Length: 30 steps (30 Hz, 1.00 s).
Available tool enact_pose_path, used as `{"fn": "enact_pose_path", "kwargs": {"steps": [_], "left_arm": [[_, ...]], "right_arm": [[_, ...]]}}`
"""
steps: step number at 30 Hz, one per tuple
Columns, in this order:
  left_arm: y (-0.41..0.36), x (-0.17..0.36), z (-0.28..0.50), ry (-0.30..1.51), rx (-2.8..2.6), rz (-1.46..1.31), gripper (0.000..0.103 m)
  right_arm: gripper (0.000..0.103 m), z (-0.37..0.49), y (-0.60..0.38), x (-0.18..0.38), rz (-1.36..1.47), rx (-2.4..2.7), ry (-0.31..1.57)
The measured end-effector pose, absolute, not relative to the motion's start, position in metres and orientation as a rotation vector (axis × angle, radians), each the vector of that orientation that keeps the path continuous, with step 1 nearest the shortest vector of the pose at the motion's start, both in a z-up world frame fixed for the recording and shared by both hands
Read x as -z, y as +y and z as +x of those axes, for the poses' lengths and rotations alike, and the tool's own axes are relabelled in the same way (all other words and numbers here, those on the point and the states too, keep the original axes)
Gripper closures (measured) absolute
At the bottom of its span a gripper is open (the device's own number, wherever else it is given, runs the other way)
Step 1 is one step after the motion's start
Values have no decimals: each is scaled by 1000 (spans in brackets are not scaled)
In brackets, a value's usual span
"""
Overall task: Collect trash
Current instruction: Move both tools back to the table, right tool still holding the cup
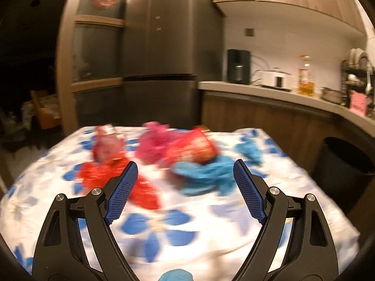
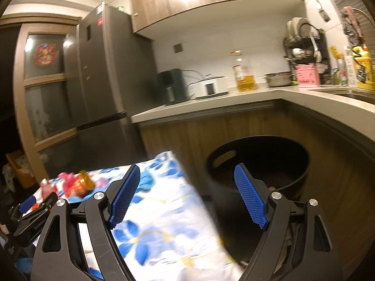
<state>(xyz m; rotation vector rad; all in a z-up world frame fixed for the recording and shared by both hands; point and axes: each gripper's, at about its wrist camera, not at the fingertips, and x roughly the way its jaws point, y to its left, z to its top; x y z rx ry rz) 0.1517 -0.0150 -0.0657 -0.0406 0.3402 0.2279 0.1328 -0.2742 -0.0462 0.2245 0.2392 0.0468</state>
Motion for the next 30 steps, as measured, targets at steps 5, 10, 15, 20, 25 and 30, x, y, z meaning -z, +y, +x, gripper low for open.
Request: {"fn": "enact_pose_path", "kwargs": {"steps": [5,10,15,20,25,30], "left_arm": [[30,65,138,340,-304,-43,21],[61,64,140,342,-334,-51,21],[86,70,154,381,-317,-98,21],[97,76,178,428,-295,-113,21],[103,82,200,486,-269,-125,21],[105,92,212,543,-253,-132,35]], "right_arm": [[23,136,-238,51,214,-110,262],[23,143,-210,53,194,-159,280],[23,150,-188,54,174,-193,292],[23,157,-172,54,164,-213,295],[23,165,-161,55,152,-222,302],[23,176,-151,53,142,-225,298]]}}
